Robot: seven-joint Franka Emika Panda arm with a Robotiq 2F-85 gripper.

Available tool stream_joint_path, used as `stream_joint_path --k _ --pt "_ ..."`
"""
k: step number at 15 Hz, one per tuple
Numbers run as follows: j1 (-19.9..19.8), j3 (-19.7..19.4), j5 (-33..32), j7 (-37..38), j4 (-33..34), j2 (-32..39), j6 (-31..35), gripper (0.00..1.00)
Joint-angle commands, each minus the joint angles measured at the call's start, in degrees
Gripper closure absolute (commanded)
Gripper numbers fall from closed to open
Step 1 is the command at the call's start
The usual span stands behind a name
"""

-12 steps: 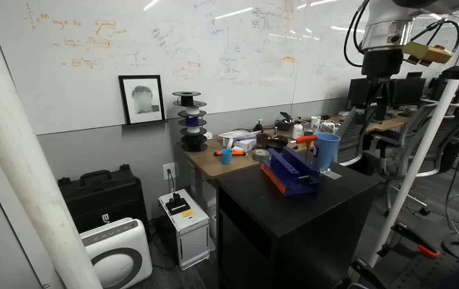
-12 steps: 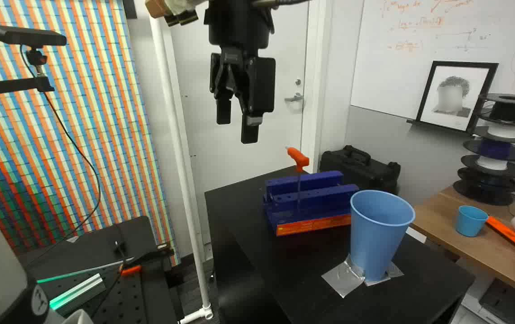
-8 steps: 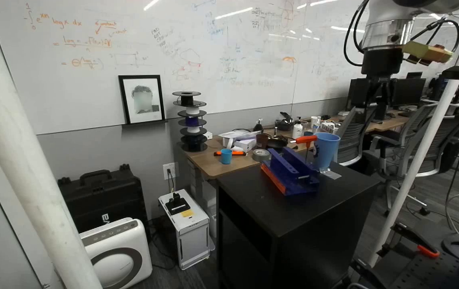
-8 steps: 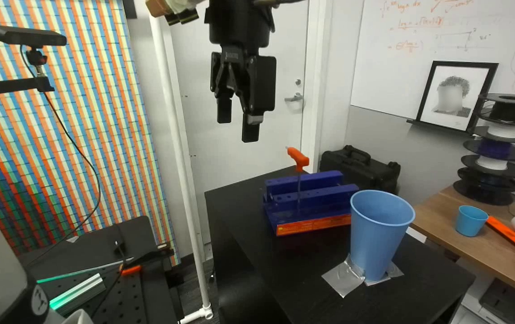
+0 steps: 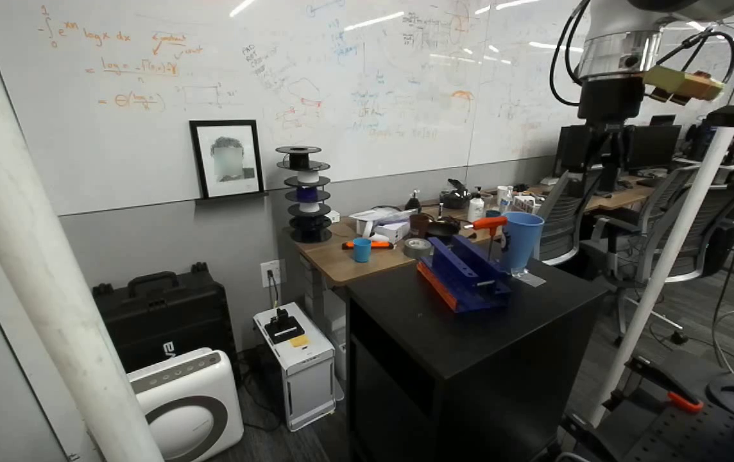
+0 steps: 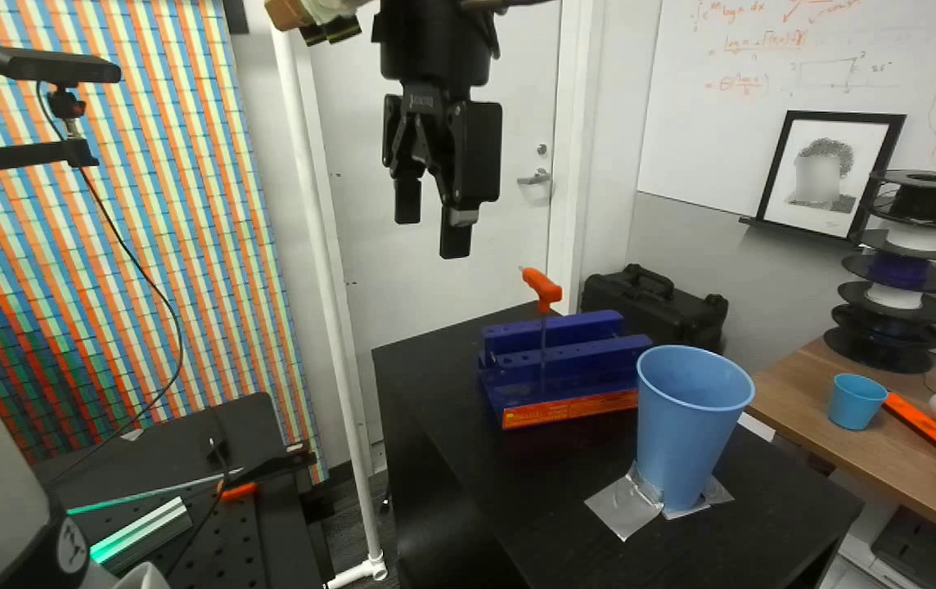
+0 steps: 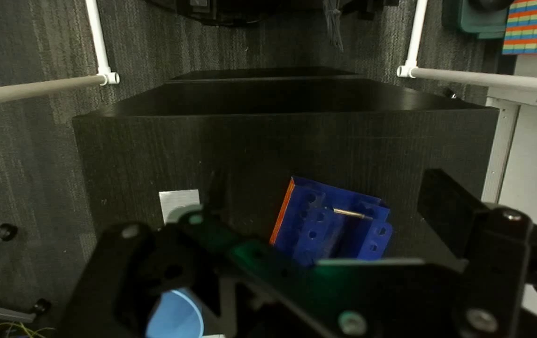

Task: Remove the orange object from the blue platform and put it in the blue cup

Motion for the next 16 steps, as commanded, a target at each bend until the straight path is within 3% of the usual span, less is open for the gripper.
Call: stream_joint_path --k 1,3,9,12,16 --pt "0.08 -0.06 -0.02 0.05 0.08 0.01 -0.11 0.0" --pt "0.26 -0.38 -0.18 -1.14 0.81 0.88 -0.52 0.0" --pt "1.67 -2.86 -3.26 -17.52 10.22 11.28 -6.67 0.0" --pt "1.53 -2.12 -8.17 -23.17 16.07 17.46 -8.42 0.0" --pt "1.49 -0.56 -13.57 -20.91 21.93 24.51 -1.8 0.0"
